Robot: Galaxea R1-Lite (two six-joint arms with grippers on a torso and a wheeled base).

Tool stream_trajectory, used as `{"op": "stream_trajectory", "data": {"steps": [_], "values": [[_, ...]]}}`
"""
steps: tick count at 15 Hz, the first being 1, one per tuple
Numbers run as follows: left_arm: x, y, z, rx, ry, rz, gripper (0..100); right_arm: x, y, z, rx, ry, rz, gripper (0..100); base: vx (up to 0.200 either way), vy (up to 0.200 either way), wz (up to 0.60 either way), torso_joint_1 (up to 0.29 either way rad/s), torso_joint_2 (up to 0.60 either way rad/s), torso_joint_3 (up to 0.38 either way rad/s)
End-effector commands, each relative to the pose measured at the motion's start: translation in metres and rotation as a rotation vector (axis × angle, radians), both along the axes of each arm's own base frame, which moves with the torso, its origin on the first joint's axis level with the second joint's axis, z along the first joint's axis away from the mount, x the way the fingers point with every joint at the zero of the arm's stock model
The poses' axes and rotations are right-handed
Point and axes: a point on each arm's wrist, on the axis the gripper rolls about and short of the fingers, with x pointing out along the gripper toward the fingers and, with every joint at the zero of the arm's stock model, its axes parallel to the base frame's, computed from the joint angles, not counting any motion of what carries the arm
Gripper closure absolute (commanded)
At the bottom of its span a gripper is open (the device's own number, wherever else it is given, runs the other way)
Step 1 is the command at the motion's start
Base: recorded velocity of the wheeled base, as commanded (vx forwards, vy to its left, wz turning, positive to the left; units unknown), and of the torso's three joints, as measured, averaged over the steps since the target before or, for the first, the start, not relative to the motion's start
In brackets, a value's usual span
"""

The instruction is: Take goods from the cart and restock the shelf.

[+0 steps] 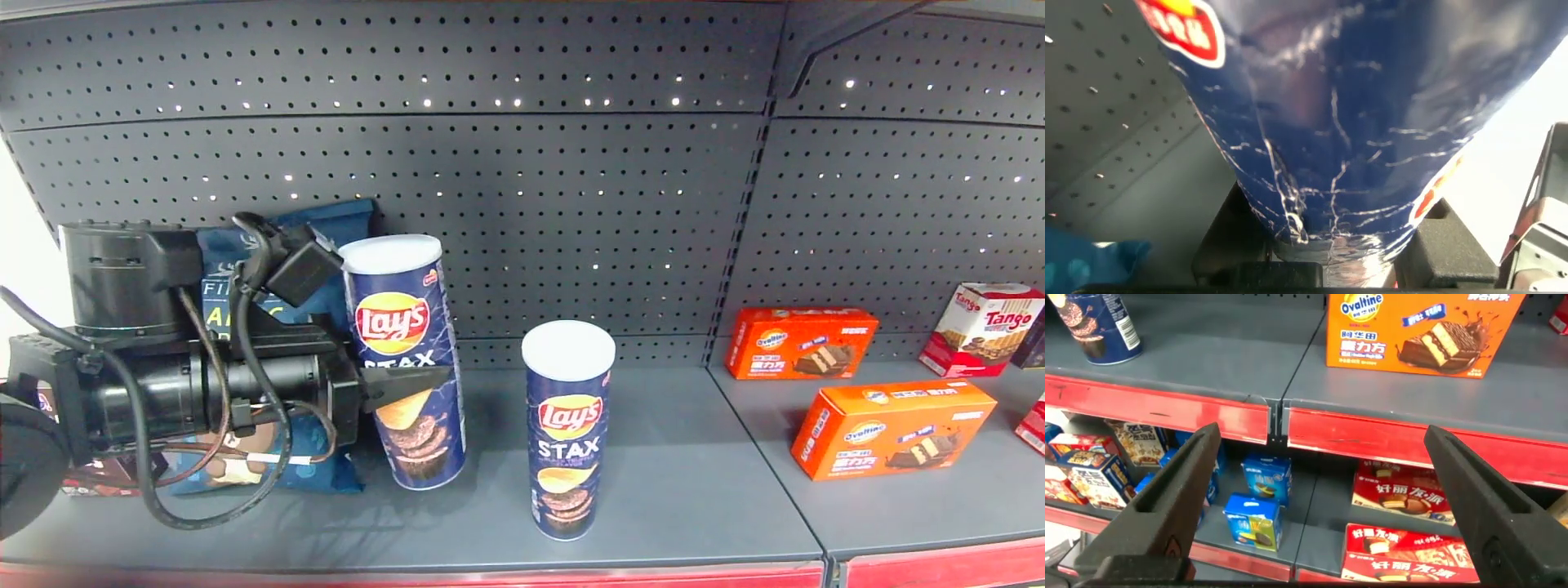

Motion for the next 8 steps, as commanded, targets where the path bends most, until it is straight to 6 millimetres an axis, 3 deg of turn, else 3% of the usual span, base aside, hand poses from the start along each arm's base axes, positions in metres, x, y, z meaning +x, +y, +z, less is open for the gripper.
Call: {"op": "stream_trajectory", "data": {"steps": [1, 5, 8], "values": [[0.019, -0.011, -0.011, 0.013, 0.03, -0.021, 100, 0.0, 0.0, 0.0, -0.001, 0.005, 0.001, 0, 0.0, 0.0, 0.0, 0.0, 0.0, 0.0], [0.057, -0.031, -0.02, 0.02, 0.042, -0.048, 100, 0.0, 0.0, 0.0, -0.001, 0.005, 0.001, 0, 0.0, 0.0, 0.0, 0.0, 0.0, 0.0], [0.073, -0.04, -0.028, 0.028, 0.034, -0.063, 100, 0.0, 0.0, 0.0, -0.001, 0.005, 0.001, 0, 0.0, 0.0, 0.0, 0.0, 0.0, 0.0]]}}
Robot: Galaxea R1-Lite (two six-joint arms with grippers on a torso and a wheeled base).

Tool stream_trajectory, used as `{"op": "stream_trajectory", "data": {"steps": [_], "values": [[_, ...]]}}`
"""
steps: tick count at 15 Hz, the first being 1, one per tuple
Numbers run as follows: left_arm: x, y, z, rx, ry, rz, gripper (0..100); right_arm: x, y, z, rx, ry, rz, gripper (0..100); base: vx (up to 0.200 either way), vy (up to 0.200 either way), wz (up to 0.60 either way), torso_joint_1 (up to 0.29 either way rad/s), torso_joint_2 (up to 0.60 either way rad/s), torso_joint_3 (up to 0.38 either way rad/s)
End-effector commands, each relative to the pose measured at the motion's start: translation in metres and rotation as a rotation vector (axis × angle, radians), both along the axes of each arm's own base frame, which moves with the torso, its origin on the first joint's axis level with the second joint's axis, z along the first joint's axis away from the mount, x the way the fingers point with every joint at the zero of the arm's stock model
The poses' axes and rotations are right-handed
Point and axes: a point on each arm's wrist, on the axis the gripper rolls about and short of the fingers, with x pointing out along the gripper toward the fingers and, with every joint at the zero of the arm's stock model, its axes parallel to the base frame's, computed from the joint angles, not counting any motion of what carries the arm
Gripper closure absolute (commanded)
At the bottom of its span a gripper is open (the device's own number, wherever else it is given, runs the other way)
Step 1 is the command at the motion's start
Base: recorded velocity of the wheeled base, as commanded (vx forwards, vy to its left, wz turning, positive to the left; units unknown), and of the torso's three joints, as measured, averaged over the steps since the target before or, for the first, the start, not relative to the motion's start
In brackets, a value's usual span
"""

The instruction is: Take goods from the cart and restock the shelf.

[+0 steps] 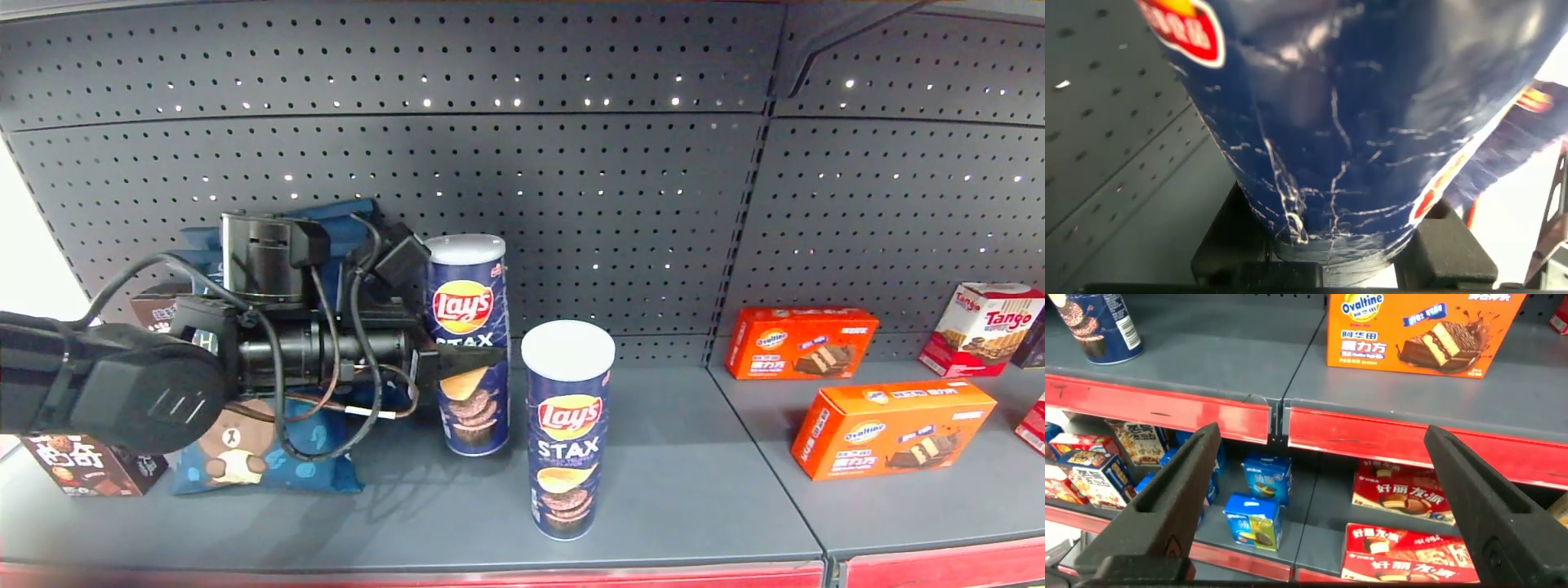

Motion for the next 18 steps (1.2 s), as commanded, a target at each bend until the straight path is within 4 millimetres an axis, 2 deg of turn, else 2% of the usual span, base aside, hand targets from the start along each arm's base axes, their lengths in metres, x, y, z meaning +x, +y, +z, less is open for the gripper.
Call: {"op": "stream_trajectory", "data": {"steps": [1, 5, 9, 13, 18], "values": [[0.021, -0.008, -0.018, 0.021, 0.015, -0.007, 100, 0.0, 0.0, 0.0, -0.001, 0.004, 0.001, 0, 0.0, 0.0, 0.0, 0.0, 0.0, 0.0], [0.039, -0.014, -0.03, 0.051, -0.009, -0.022, 100, 0.0, 0.0, 0.0, -0.001, 0.004, 0.001, 0, 0.0, 0.0, 0.0, 0.0, 0.0, 0.0], [0.061, -0.022, -0.024, 0.035, -0.052, -0.02, 100, 0.0, 0.0, 0.0, -0.001, 0.004, 0.001, 0, 0.0, 0.0, 0.0, 0.0, 0.0, 0.0], [0.078, -0.029, -0.027, 0.029, -0.072, -0.022, 100, 0.0, 0.0, 0.0, -0.001, 0.004, 0.001, 0, 0.0, 0.0, 0.0, 0.0, 0.0, 0.0], [0.091, -0.034, -0.036, 0.028, -0.072, -0.024, 100, 0.0, 0.0, 0.0, -0.001, 0.004, 0.001, 0, 0.0, 0.0, 0.0, 0.0, 0.0, 0.0]]}}
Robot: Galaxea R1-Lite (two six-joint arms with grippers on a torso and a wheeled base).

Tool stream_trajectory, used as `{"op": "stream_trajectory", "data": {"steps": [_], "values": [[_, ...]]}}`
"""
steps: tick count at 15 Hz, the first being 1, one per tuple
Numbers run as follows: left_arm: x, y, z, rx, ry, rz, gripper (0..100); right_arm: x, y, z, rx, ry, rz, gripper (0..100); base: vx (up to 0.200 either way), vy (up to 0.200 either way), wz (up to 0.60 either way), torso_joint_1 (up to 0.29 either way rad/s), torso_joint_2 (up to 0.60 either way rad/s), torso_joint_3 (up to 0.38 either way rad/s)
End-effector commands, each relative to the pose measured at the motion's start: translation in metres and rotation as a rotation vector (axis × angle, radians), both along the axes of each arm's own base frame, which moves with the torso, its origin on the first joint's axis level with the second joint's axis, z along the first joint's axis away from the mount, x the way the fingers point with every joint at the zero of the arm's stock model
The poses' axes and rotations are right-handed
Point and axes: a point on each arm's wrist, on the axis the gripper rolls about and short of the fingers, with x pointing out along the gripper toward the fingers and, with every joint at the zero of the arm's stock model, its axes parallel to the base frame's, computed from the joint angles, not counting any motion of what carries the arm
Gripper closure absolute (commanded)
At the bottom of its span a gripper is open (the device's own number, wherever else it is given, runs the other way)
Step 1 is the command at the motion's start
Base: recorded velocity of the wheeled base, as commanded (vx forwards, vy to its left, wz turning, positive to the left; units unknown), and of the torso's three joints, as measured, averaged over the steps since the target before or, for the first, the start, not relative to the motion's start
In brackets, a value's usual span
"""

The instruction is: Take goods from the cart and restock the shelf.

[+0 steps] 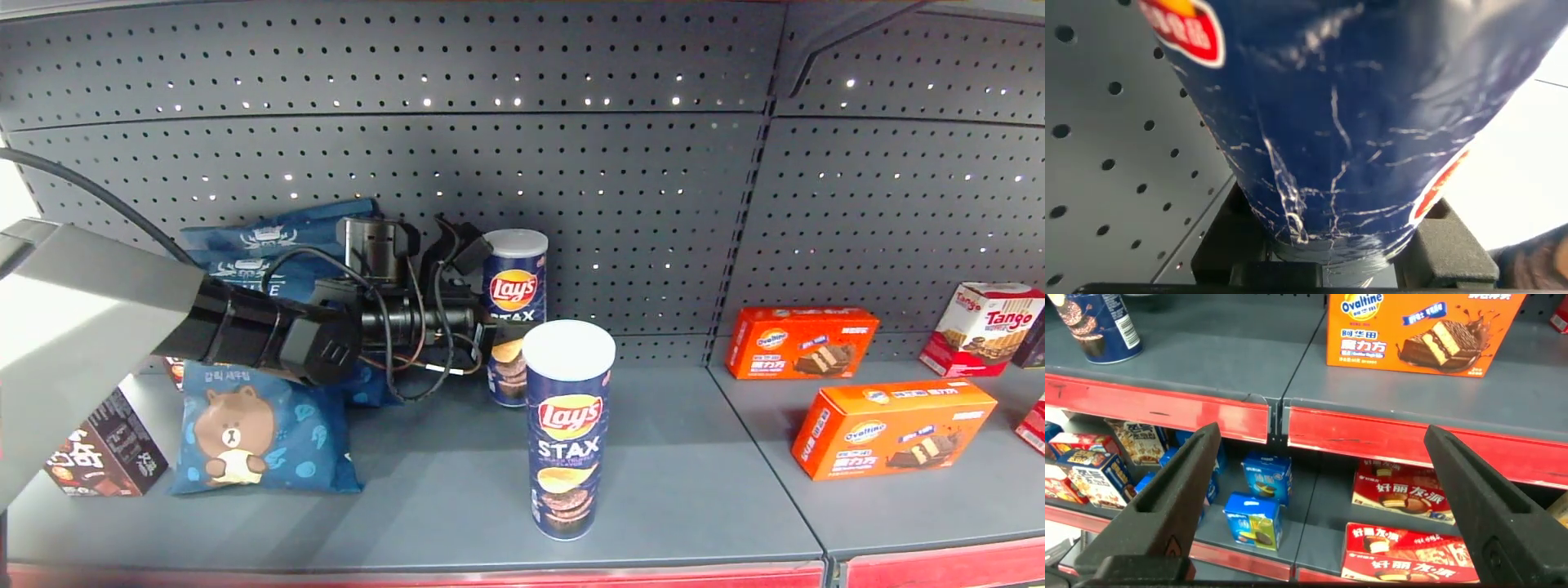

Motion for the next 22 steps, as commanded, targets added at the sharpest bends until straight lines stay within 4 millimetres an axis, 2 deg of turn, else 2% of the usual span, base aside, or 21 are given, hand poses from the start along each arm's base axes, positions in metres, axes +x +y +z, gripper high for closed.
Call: {"op": "stream_trajectory", "data": {"steps": [1, 6, 12, 22], "values": [[0.006, -0.002, -0.007, 0.003, 0.01, 0.0, 100, 0.0, 0.0, 0.0, -0.001, 0.003, 0.001, 0, 0.0, 0.0, 0.0, 0.0, 0.0, 0.0], [0.015, -0.009, -0.008, -0.007, 0.003, -0.006, 100, 0.0, 0.0, 0.0, -0.001, 0.003, 0.001, 0, 0.0, 0.0, 0.0, 0.0, 0.0, 0.0], [0.025, -0.027, -0.014, -0.02, 0.001, -0.031, 100, 0.0, 0.0, 0.0, -0.001, 0.003, 0.001, 0, 0.0, 0.0, 0.0, 0.0, 0.0, 0.0], [0.034, -0.025, -0.023, -0.016, 0.005, -0.021, 100, 0.0, 0.0, 0.0, -0.001, 0.003, 0.001, 0, 0.0, 0.0, 0.0, 0.0, 0.0, 0.0]]}}
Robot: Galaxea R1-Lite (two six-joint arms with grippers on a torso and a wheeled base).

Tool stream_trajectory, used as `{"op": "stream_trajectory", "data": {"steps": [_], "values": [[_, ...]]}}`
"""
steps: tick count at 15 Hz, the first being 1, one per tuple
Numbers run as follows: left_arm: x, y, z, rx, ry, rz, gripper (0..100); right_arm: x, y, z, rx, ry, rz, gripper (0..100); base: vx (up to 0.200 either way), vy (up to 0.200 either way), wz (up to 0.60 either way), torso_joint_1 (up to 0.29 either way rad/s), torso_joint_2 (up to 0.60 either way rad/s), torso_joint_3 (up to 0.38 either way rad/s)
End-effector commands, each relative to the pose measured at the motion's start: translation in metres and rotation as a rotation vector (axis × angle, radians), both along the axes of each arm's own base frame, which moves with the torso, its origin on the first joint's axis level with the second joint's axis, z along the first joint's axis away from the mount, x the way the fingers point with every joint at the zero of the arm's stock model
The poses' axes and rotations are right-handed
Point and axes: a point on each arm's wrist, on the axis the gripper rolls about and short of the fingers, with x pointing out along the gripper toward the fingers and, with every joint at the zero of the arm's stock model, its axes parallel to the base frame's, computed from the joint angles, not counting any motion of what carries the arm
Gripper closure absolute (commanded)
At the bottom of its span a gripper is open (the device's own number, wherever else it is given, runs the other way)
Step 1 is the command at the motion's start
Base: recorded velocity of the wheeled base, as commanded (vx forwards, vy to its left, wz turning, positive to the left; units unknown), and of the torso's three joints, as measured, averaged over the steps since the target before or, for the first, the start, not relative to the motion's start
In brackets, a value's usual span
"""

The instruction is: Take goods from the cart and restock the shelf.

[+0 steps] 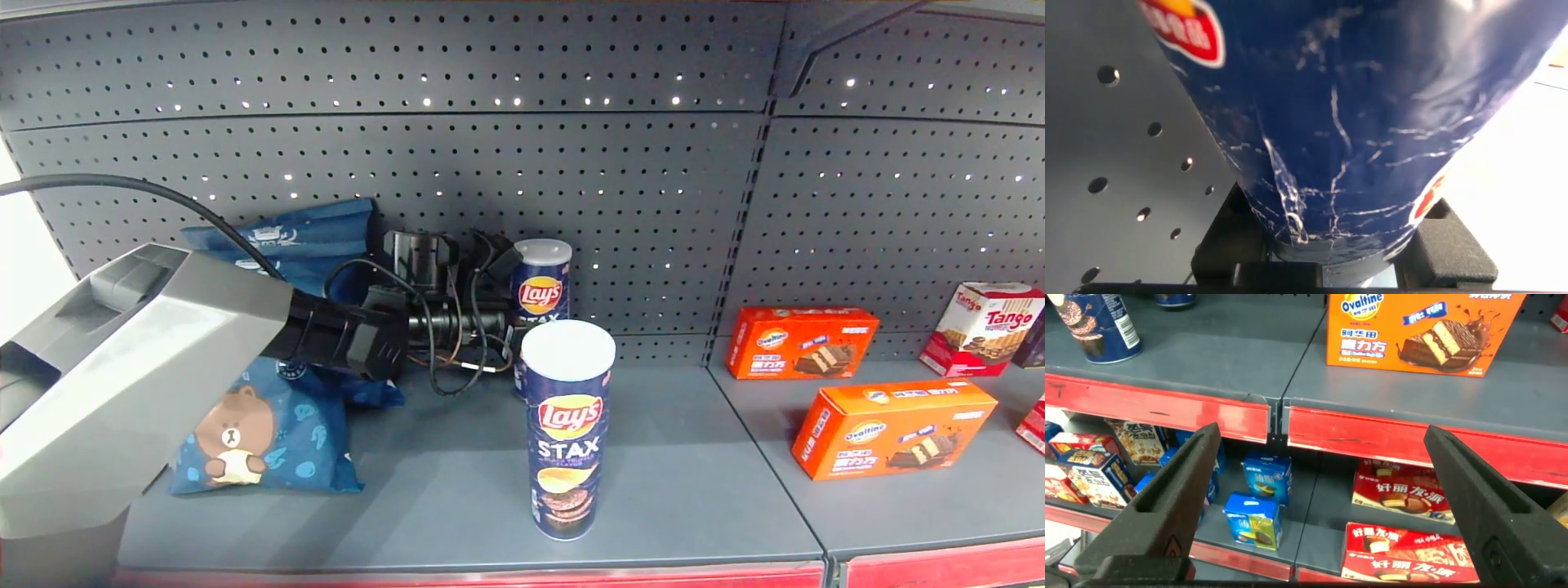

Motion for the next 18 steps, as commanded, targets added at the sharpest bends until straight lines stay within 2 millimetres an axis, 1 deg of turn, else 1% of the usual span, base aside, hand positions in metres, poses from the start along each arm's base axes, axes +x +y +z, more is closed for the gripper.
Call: {"op": "stream_trajectory", "data": {"steps": [1, 8, 9, 15, 16, 18], "values": [[0.001, 0.002, -0.001, 0.002, -0.002, 0.003, 100, 0.0, 0.0, 0.0, 0.0, 0.002, 0.001, 0, 0.0, 0.0, 0.0, 0.0, 0.0, 0.0], [0.0, 0.002, -0.005, 0.009, 0.008, 0.002, 100, 0.0, 0.0, 0.0, 0.0, 0.002, 0.001, 0, 0.0, 0.0, 0.0, 0.0, 0.0, 0.0], [-0.001, 0.002, -0.006, 0.013, 0.012, 0.003, 0, 0.0, 0.0, 0.0, 0.0, 0.002, 0.001, 0, 0.0, 0.0, 0.0, 0.0, 0.0, 0.0], [-0.002, 0.002, -0.004, 0.01, 0.005, 0.005, 0, 0.0, 0.0, 0.0, 0.0, 0.002, 0.001, 0, 0.0, 0.0, 0.0, 0.0, 0.0, 0.0], [-0.005, 0.004, -0.006, 0.013, 0.012, 0.008, 0, 0.0, 0.0, 0.0, 0.0, 0.002, 0.001, 0, 0.0, 0.0, 0.0, 0.0, 0.0, 0.0], [-0.012, 0.009, 0.0, 0.005, -0.01, 0.013, 0, 0.0, 0.0, 0.0, 0.0, 0.002, 0.001, 0, 0.0, 0.0, 0.0, 0.0, 0.0, 0.0]]}}
